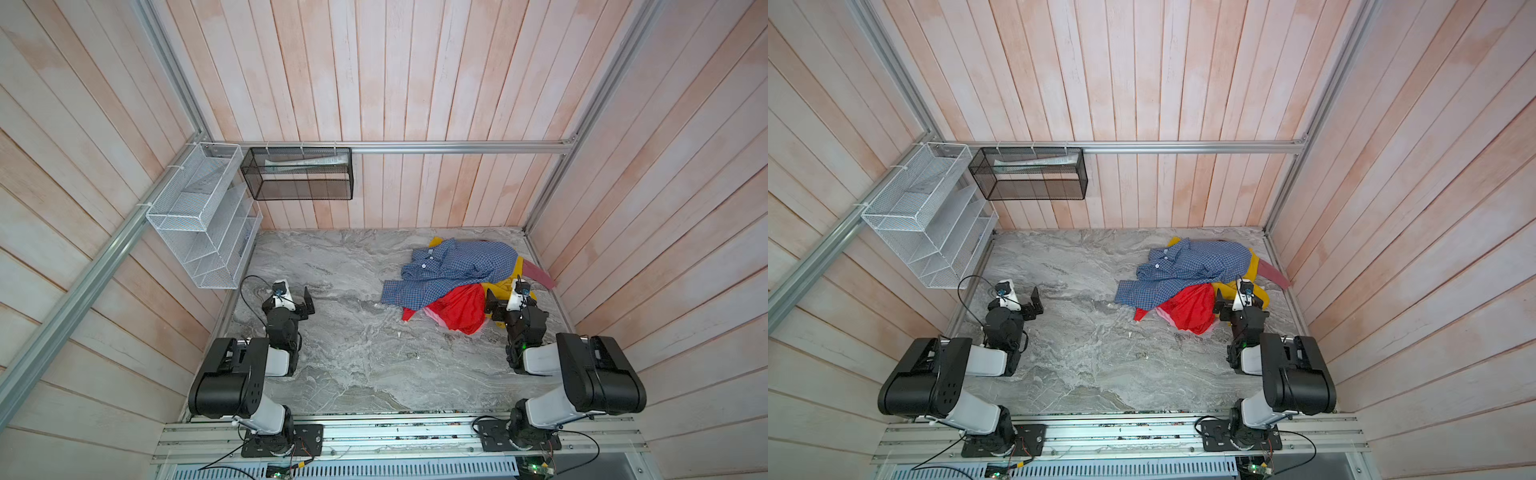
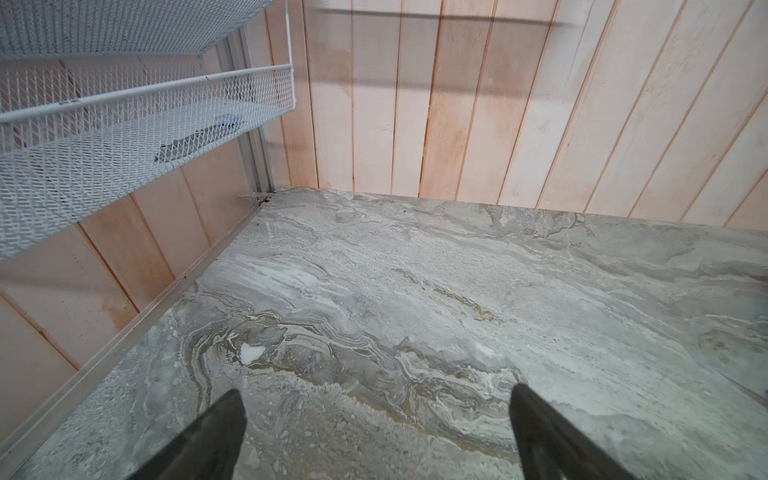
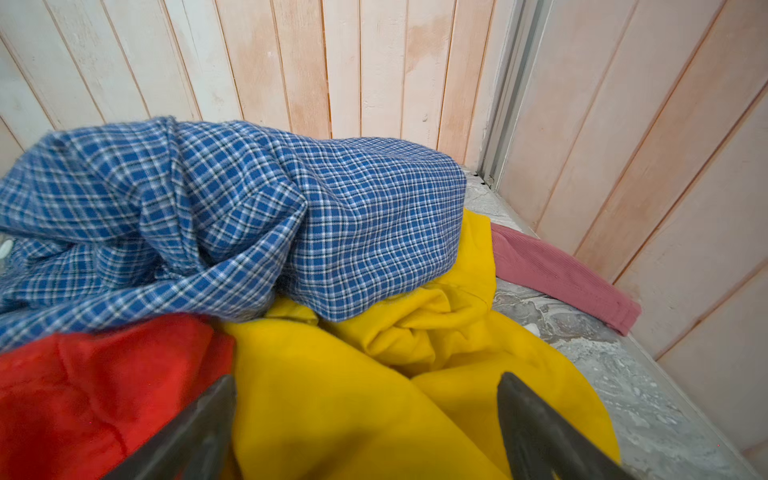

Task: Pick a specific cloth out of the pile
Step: 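Lower the right gripper onto the red cloth in the pile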

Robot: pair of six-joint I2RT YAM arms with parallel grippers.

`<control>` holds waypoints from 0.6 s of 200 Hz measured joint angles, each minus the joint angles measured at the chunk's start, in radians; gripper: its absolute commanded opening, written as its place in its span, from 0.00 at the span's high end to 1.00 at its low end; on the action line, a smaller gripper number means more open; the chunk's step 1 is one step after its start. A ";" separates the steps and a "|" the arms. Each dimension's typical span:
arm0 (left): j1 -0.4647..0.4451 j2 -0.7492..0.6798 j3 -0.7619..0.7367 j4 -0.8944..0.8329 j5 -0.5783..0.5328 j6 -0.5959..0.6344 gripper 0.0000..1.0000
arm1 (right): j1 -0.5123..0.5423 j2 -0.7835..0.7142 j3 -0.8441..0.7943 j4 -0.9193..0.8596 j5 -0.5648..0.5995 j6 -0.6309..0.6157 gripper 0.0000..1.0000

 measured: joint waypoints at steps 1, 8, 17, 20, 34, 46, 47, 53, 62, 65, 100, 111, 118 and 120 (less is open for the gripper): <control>0.000 0.000 0.000 0.000 0.003 0.000 0.00 | 0.000 0.000 0.000 0.000 0.000 0.000 0.02; 0.000 0.000 0.000 0.000 0.013 0.004 0.00 | 0.000 0.000 0.000 0.000 0.000 0.000 0.02; 0.000 0.000 0.000 0.000 0.019 0.007 0.00 | 0.000 0.000 0.000 0.000 0.000 0.000 0.02; 0.000 0.000 0.000 0.000 0.023 0.008 0.00 | 0.000 0.000 0.000 0.000 0.000 0.000 0.02; 0.000 0.000 0.000 -0.001 0.036 0.011 0.00 | 0.000 0.000 0.000 0.000 0.000 0.000 0.02; 0.000 0.000 0.000 0.000 0.040 0.014 0.00 | 0.000 0.000 0.000 0.000 0.000 0.000 0.02; 0.000 0.000 0.000 0.000 0.040 0.014 0.00 | 0.000 0.000 0.000 0.000 0.000 0.000 0.02; 0.000 0.000 0.000 -0.001 0.041 0.015 0.00 | 0.000 0.000 0.000 0.000 0.000 0.000 0.02; 0.000 0.000 0.000 -0.001 0.044 0.015 0.00 | 0.000 0.000 0.000 0.000 0.000 0.000 0.02; 0.000 0.000 0.000 -0.001 0.045 0.015 0.00 | 0.000 0.000 0.000 0.000 0.000 0.000 0.02; 0.003 0.000 0.002 -0.009 0.065 0.015 0.00 | 0.000 0.000 0.000 0.000 0.000 0.000 0.02; 0.004 0.000 0.003 -0.009 0.068 0.015 0.00 | 0.000 0.000 0.000 0.000 0.000 0.000 0.02; 0.005 0.000 0.003 -0.009 0.069 0.015 0.00 | 0.000 0.000 0.000 0.000 0.000 0.000 0.02; 0.005 0.000 0.003 -0.009 0.069 0.015 0.00 | 0.000 0.000 0.000 0.000 0.000 0.000 0.02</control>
